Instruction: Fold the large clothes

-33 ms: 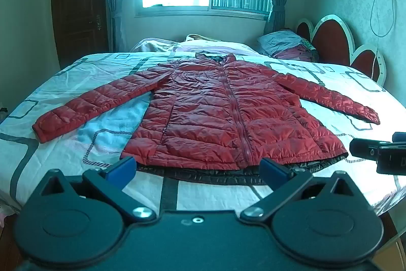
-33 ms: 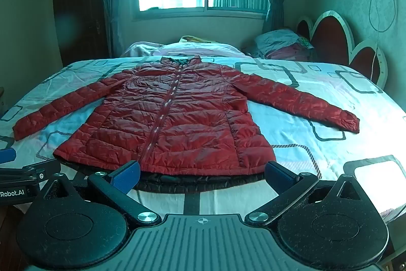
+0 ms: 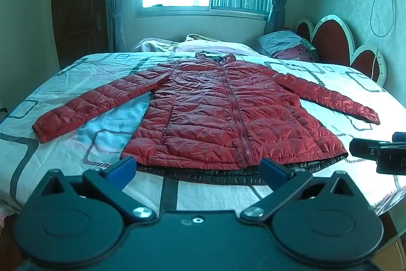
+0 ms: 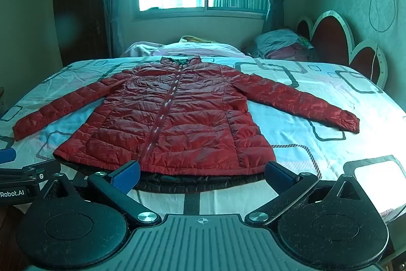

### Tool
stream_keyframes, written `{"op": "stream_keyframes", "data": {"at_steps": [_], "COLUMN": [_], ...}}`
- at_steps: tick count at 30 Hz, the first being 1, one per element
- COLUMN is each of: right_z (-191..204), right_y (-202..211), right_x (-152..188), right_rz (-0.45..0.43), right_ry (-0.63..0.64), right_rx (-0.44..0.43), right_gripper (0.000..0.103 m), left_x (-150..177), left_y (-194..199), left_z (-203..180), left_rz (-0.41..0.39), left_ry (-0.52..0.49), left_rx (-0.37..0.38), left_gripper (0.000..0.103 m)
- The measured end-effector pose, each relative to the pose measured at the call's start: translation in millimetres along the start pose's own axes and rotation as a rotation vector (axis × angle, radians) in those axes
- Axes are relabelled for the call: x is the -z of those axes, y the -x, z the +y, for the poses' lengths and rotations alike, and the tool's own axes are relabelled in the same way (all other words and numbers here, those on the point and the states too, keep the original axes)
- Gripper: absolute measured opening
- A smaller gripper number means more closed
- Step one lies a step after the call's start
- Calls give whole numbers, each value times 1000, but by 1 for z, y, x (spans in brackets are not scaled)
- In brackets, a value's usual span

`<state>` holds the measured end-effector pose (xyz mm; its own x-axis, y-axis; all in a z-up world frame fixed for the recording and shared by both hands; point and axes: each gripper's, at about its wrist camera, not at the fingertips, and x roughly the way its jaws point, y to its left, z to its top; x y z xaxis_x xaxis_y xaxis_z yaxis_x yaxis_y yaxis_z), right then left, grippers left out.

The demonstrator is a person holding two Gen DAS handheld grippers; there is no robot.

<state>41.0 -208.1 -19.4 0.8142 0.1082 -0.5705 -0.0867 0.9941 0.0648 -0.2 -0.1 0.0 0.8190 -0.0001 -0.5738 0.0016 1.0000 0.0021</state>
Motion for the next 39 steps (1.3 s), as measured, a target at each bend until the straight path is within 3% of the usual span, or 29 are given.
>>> {"op": "stream_keyframes", "data": {"at_steps": [39], "right_z": [-1], "right_y": [0], "right_x": [-3], "right_rz": [-3], "right_ry": [-2], "right_rx": [4], "right_gripper": [103], "left_x": [0], "left_y": [0], "left_z": [0], "left_rz": [1], "left_ry": [5], "left_rx": [2], "left_gripper": [103]}}
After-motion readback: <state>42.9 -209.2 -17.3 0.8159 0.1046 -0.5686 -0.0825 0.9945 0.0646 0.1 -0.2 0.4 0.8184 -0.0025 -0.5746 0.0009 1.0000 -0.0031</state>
